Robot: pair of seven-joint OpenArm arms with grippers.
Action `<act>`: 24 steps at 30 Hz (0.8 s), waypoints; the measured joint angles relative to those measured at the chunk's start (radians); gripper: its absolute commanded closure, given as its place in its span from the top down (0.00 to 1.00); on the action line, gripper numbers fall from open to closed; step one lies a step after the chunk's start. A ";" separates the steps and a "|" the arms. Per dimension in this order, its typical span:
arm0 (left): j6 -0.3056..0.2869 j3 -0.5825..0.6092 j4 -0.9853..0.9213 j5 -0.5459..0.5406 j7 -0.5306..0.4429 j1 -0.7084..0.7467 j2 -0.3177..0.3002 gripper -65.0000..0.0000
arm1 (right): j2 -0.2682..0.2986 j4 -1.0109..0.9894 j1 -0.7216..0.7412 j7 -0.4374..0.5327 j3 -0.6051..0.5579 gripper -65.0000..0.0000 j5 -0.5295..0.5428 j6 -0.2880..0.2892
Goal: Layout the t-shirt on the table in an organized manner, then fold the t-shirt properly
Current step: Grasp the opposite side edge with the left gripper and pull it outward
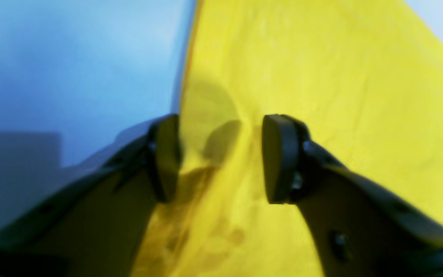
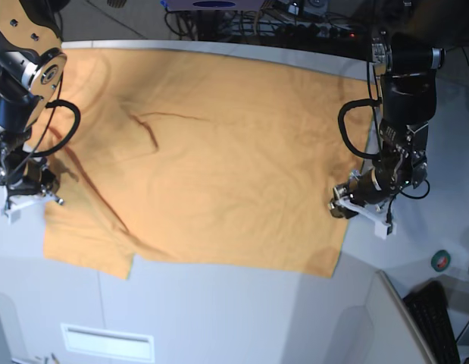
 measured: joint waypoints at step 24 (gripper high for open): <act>0.018 -0.012 0.546 0.025 0.191 0.302 0.004 0.00 | -0.003 0.000 0.000 0.000 0.000 0.00 0.002 0.001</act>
